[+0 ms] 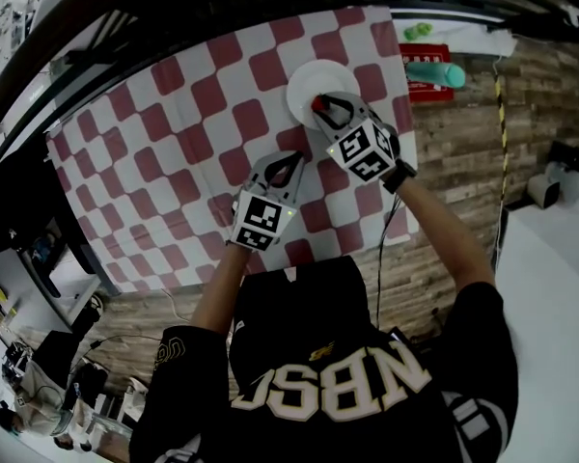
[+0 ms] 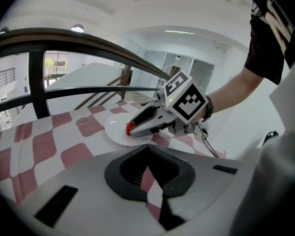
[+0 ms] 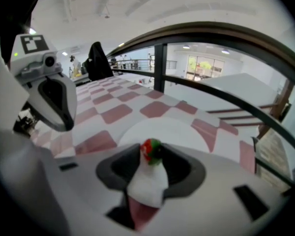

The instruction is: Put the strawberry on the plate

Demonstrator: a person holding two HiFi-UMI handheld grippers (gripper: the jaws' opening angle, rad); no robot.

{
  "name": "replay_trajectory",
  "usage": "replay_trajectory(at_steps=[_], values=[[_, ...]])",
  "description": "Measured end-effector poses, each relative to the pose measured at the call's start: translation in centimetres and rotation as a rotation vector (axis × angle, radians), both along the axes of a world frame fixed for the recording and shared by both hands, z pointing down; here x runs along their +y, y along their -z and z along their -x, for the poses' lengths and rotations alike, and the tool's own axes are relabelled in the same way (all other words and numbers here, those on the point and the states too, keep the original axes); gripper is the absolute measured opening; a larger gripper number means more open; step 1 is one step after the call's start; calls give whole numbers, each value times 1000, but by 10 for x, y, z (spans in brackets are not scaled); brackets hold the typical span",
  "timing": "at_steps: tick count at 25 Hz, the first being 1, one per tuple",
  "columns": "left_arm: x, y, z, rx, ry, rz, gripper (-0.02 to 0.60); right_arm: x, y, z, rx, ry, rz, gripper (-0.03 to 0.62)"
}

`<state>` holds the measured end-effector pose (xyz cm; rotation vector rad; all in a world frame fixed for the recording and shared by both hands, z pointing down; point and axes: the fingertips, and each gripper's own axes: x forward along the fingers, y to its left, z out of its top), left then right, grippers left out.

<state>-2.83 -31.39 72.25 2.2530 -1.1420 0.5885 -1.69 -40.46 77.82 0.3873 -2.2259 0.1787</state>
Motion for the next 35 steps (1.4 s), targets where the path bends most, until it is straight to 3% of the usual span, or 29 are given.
replay_trajectory(at_steps=[5, 13, 18, 22, 26, 35], values=[[-2, 13, 14, 12, 60, -17, 15, -1, 2, -4, 32, -15, -8, 187], [7, 52, 17, 43, 87, -97, 15, 10, 49, -3, -3, -60, -65, 191], [28, 71, 28, 50, 97, -120, 15, 37, 95, -3, -57, -161, -80, 190], [20, 102, 43, 83, 151, -197, 15, 45, 144, -9, -152, -303, -131, 188], [21, 141, 54, 108, 185, -277, 15, 70, 183, -20, -238, -445, -162, 145], [44, 238, 50, 167, 193, -493, 15, 116, 295, -22, -442, -583, -381, 44]])
